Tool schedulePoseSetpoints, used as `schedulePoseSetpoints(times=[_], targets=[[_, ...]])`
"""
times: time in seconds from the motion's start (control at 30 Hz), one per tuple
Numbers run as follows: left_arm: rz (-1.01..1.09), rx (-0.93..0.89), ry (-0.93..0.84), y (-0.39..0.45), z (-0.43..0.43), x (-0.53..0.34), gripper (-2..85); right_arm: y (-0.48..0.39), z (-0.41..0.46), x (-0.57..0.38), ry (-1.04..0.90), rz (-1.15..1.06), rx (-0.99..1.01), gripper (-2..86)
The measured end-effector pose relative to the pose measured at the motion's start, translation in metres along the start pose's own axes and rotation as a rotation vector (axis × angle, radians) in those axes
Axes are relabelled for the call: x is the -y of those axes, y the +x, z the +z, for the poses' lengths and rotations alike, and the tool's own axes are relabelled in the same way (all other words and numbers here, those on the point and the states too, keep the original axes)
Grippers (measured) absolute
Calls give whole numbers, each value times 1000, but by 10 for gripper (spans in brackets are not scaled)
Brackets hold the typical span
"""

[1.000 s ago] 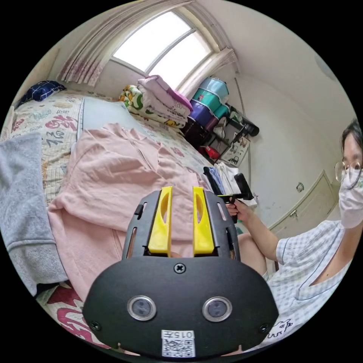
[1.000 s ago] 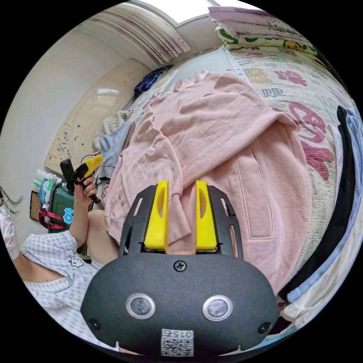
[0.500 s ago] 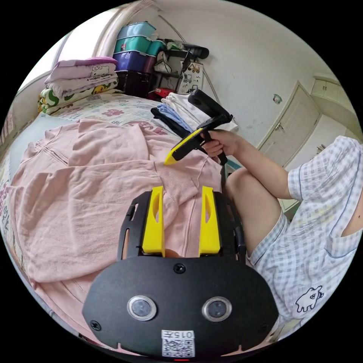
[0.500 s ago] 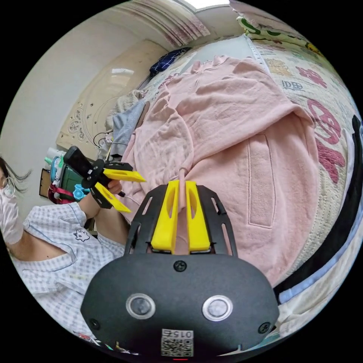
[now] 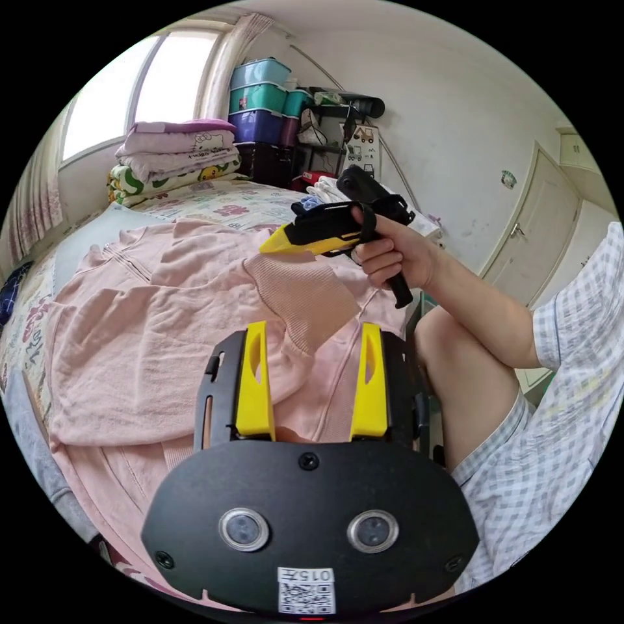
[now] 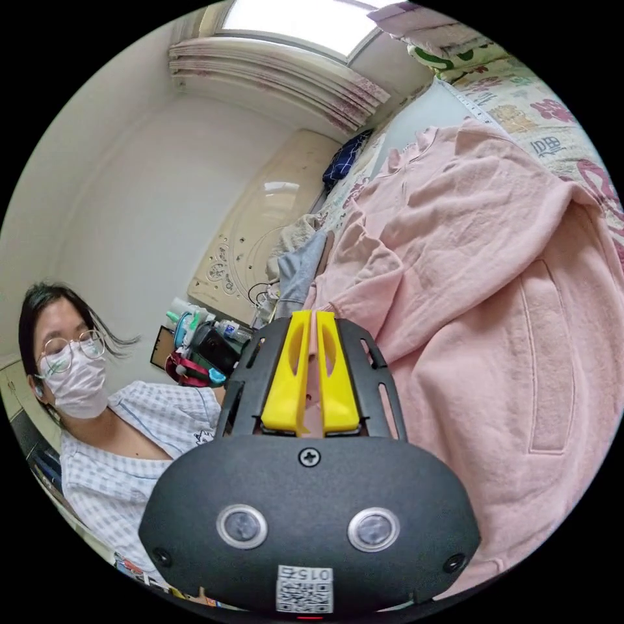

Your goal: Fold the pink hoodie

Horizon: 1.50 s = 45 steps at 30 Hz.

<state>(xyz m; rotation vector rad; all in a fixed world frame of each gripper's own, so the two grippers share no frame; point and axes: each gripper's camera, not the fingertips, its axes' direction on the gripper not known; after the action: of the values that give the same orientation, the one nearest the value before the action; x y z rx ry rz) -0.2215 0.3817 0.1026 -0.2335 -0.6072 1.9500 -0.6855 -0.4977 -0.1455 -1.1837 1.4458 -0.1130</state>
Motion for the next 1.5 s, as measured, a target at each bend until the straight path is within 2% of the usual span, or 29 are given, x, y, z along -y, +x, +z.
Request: schedulePoseSetpoints(times=[0.17, 0.33, 0.47, 0.57, 0.63, 0.73, 0.8, 0.9, 1.07, 1.13, 1.23, 1.37, 1.5], targets=[[-40, 139, 69, 2, -8, -7, 174, 18, 20, -15, 82, 22, 125, 3], [-185, 183, 191, -45, -42, -25, 65, 32, 37, -35, 108, 6, 210, 4], [-359, 279, 243, -101, -82, -43, 52, 21, 45, -54, 111, -79, 136, 7], [-521, 321, 263, -152, -111, -70, 52, -14, 82, -77, -52, -307, 44, 20], [-616, 295, 251, -182, -124, -88, 52, -41, 135, -109, -253, -461, -76, 50], [-683, 246, 196, -206, -126, -101, 53, -48, 204, -154, -442, -512, -262, 65], [-707, 212, 168, -214, -121, -105, 54, -50, 239, -178, -541, -567, -311, 74], [-701, 199, 122, -215, -110, -103, 55, -53, 295, -217, -691, -663, -500, 105], [-651, 225, 63, -204, -95, -88, 56, -70, 331, -255, -682, -807, -662, 91], [-566, 259, 68, -187, -96, -73, 56, -75, 342, -264, -677, -837, -726, 75], [-452, 259, 13, -168, -85, -53, 55, -81, 342, -259, -631, -814, -734, 50], [-407, 289, 1, -155, -82, -44, 54, -89, 318, -233, -495, -740, -761, 16], [-368, 286, 18, -143, -92, -34, 48, -78, 282, -190, -399, -527, -626, 5]])
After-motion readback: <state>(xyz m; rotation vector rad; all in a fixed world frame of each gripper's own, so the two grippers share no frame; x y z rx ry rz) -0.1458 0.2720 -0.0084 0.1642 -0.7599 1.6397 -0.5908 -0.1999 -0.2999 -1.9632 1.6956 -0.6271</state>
